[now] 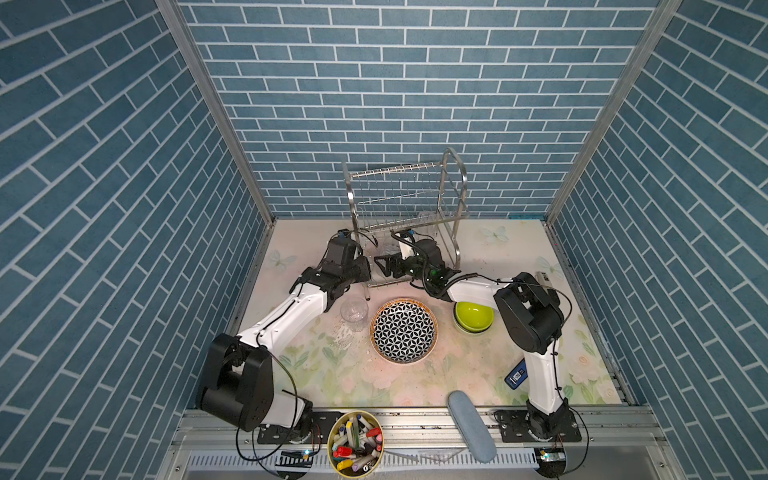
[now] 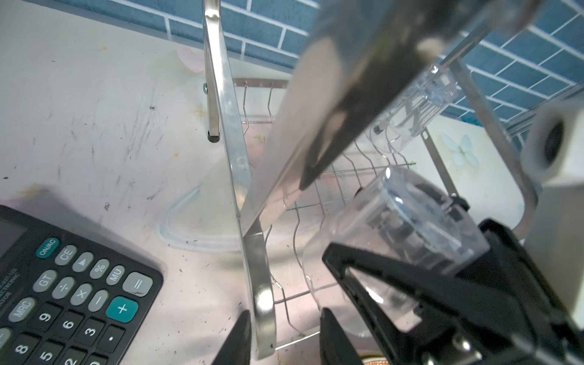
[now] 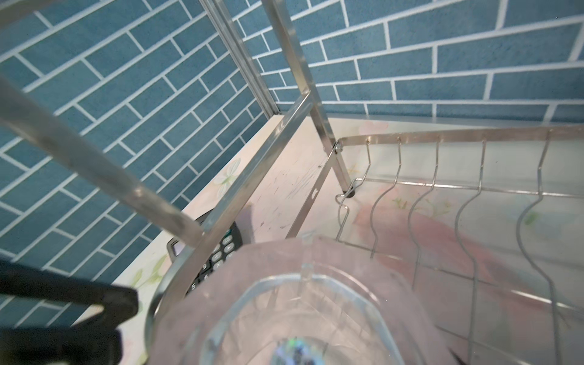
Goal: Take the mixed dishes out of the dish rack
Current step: 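Lift the clear cup out of the rack with the right gripper, then grip the clear cup with the left gripper while the right gripper holds it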
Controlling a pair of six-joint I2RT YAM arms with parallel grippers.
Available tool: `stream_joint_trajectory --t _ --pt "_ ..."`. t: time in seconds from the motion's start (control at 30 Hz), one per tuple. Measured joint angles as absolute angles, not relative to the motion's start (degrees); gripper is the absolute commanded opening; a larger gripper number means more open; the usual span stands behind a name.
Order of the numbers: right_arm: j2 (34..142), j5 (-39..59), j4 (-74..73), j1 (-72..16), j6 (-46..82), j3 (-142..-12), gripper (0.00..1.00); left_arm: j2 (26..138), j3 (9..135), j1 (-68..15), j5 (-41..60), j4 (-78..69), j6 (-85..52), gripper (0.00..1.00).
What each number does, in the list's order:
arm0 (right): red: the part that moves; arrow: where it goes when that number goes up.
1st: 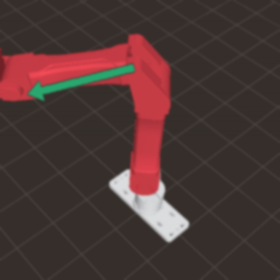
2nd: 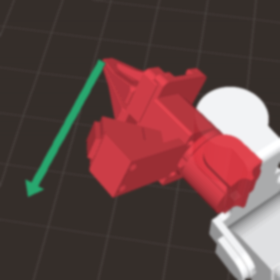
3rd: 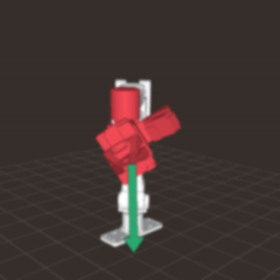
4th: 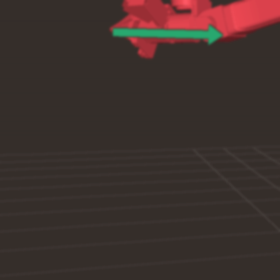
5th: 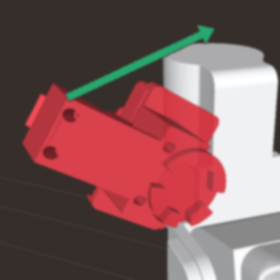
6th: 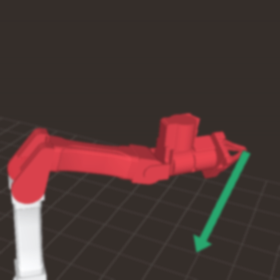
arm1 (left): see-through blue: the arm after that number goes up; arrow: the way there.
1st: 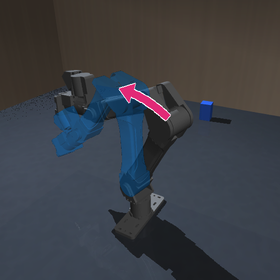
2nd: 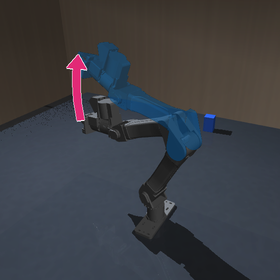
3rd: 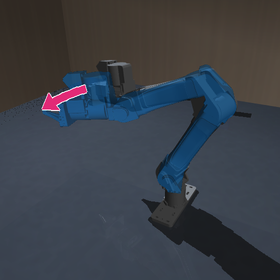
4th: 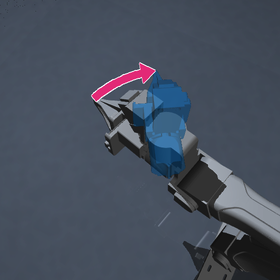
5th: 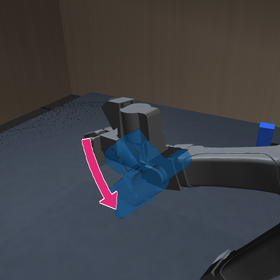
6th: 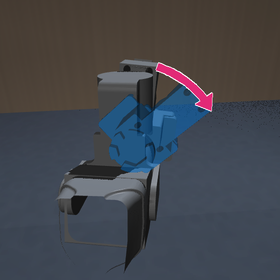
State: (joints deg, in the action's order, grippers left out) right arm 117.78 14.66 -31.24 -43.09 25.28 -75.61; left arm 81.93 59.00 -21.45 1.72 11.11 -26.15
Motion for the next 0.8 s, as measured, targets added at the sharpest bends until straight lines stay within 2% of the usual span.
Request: stream_joint_trajectory --t 0.37,0.43,0.6,0.8 --pt "109.1 21.0 -31.9 -43.4 30.3 -69.5 0.0 78.5 59.3 -21.5 -1.1 13.4 -26.4 0.45" --pt "107.7 22.2 -32.4 -43.4 31.7 -68.4 0.0 76.5 58.4 -21.5 -1.5 13.5 -27.0 0.49" --pt "105.5 24.1 -33.9 -43.4 34.8 -65.1 0.0 70.9 55.8 -21.5 -2.3 13.8 -28.5 0.66" --pt "101.1 26.2 -36.4 -43.4 40.3 -58.4 0.0 59.6 51.0 -23.3 -4.0 16.3 -31.6 0.72"
